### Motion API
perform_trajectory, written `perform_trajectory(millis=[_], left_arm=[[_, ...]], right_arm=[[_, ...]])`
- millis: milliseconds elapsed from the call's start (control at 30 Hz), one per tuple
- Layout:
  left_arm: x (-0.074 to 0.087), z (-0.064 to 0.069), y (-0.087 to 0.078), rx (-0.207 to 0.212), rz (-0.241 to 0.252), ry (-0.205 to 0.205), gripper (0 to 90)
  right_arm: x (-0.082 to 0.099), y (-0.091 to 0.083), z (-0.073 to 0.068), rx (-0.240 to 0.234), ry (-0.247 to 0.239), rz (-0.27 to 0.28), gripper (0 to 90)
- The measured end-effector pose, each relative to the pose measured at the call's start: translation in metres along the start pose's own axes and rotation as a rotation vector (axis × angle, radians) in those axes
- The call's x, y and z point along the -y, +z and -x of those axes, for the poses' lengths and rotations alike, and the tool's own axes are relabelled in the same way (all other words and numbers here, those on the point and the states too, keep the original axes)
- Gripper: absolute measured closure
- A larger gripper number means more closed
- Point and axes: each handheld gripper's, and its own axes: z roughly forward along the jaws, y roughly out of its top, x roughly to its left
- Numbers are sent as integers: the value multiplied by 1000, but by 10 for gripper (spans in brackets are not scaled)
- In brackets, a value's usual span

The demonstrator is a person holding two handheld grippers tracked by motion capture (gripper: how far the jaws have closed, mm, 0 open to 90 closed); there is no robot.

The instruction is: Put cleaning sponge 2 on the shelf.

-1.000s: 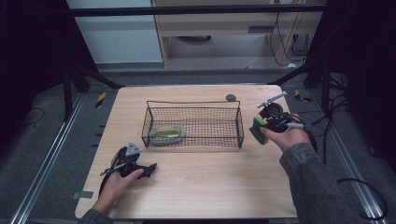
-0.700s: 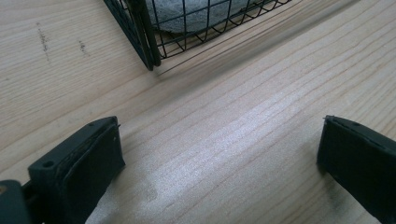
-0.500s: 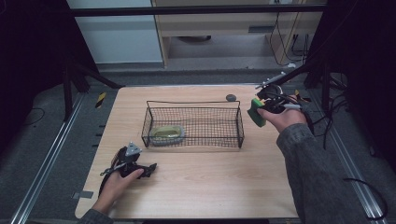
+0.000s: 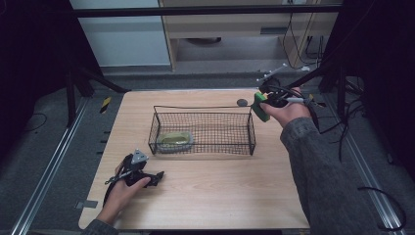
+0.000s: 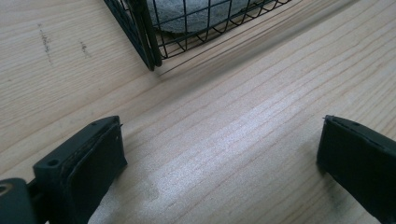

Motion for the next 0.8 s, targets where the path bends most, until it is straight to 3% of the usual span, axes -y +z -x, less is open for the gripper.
perform_trajectory(millis=[433, 800], left_arm=[[0, -1, 0, 4, 2, 5, 2], [0, -1, 0, 5, 2, 4, 2]], right_arm=[[-21, 7, -3, -16, -13, 35, 645], [-27, 12, -12, -37, -21, 60, 646]])
